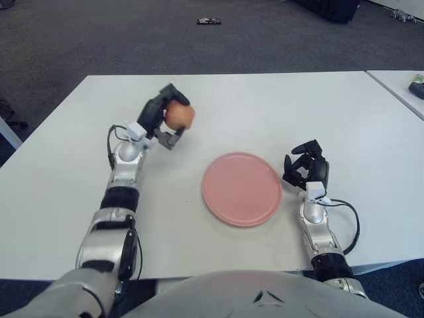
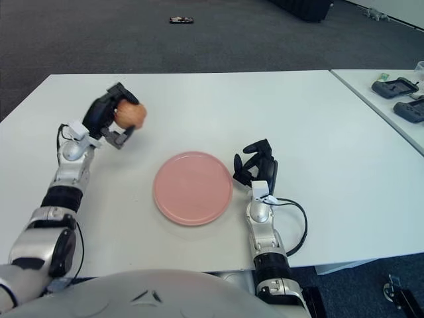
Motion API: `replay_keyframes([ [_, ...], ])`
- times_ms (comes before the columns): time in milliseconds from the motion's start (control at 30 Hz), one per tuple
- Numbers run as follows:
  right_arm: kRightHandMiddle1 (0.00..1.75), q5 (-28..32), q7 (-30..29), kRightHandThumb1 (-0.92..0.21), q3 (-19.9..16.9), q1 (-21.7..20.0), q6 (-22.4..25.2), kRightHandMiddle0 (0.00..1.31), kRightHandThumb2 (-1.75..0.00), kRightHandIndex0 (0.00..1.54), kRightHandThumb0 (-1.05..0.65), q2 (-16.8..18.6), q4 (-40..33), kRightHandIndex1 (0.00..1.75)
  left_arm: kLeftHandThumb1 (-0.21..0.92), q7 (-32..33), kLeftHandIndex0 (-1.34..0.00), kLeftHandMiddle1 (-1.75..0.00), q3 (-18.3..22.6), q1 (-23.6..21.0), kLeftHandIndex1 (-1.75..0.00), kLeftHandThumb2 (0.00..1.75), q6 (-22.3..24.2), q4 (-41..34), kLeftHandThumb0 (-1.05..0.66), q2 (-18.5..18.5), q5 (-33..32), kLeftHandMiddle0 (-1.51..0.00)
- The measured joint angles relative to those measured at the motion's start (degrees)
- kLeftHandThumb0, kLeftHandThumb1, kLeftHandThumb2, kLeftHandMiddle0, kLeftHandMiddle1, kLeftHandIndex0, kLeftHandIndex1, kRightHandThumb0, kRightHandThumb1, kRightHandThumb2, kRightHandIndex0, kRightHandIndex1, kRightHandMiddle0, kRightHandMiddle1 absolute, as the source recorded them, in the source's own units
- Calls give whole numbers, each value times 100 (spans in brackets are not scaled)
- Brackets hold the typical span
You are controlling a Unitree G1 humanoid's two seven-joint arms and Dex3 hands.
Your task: Put the apple into the plate.
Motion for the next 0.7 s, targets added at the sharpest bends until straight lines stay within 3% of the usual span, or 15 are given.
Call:
replay_keyframes([
  [167,175,1,8,-50,-11,14,71,47,-110,81,-42,-3,-19,175,-11,-2,-70,-159,-443,472,-175,175,186,-837,0,-21,313,-98],
  [300,175,2,23,-50,-12,22,82,47,-110,80,-42,-3,-46,175,-11,-40,-71,-159,-703,641,-175,175,144,-1071,0,-3,444,-98],
  [700,175,9,99,-50,-20,80,349,46,-109,81,-42,3,-169,175,-12,-214,-71,-156,-1588,711,-175,174,-1183,-970,0,174,990,-100],
])
